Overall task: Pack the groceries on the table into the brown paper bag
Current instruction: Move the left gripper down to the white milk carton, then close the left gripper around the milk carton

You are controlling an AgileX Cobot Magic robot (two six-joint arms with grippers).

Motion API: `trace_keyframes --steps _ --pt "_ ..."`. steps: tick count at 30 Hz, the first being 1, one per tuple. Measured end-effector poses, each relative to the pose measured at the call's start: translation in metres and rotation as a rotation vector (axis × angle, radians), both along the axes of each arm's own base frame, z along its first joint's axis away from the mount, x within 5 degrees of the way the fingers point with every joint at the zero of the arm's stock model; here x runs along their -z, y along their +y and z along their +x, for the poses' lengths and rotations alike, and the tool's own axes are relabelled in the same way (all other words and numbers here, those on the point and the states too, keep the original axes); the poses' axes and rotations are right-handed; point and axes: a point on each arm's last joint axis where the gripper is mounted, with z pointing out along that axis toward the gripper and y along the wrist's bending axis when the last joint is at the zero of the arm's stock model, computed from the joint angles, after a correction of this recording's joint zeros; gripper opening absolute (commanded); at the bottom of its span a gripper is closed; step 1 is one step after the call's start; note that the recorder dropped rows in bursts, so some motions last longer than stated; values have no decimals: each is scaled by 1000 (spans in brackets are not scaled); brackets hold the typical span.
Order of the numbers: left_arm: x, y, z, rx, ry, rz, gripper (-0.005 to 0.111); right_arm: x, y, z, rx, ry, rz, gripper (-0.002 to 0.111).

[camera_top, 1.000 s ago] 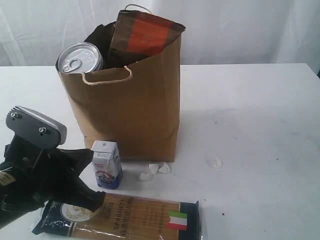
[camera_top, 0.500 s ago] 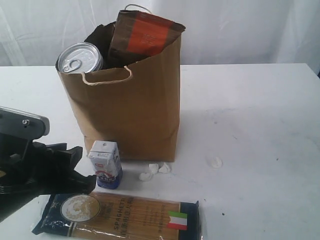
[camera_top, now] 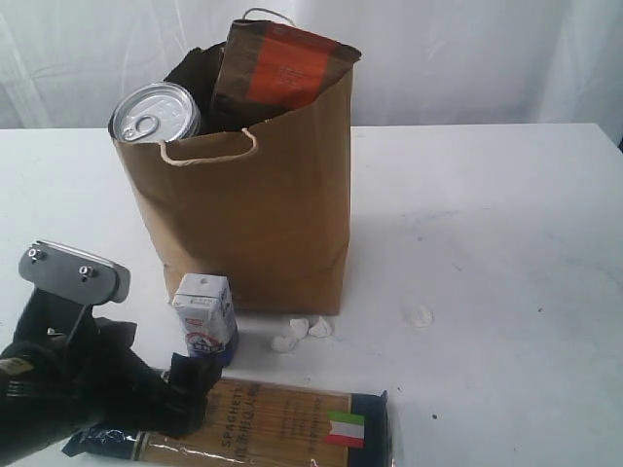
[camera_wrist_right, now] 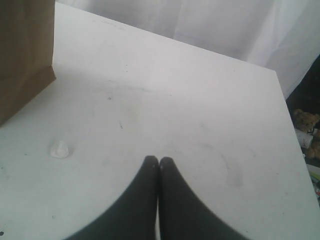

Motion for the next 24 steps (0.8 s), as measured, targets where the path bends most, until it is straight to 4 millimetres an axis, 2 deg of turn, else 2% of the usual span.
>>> trace_keyframes --steps 4,14,20,24 --pt "1 -1 -2 23 19 0 105 0 0 0 0 0 0 0" --pt "-2 -6 -3 169 -82 78 105 0 0 0 0 0 0 0" --pt "6 -9 0 211 -118 157 105 0 0 0 0 0 0 0" --pt "17 -11 12 91 -150 165 105 0 0 0 0 0 0 0"
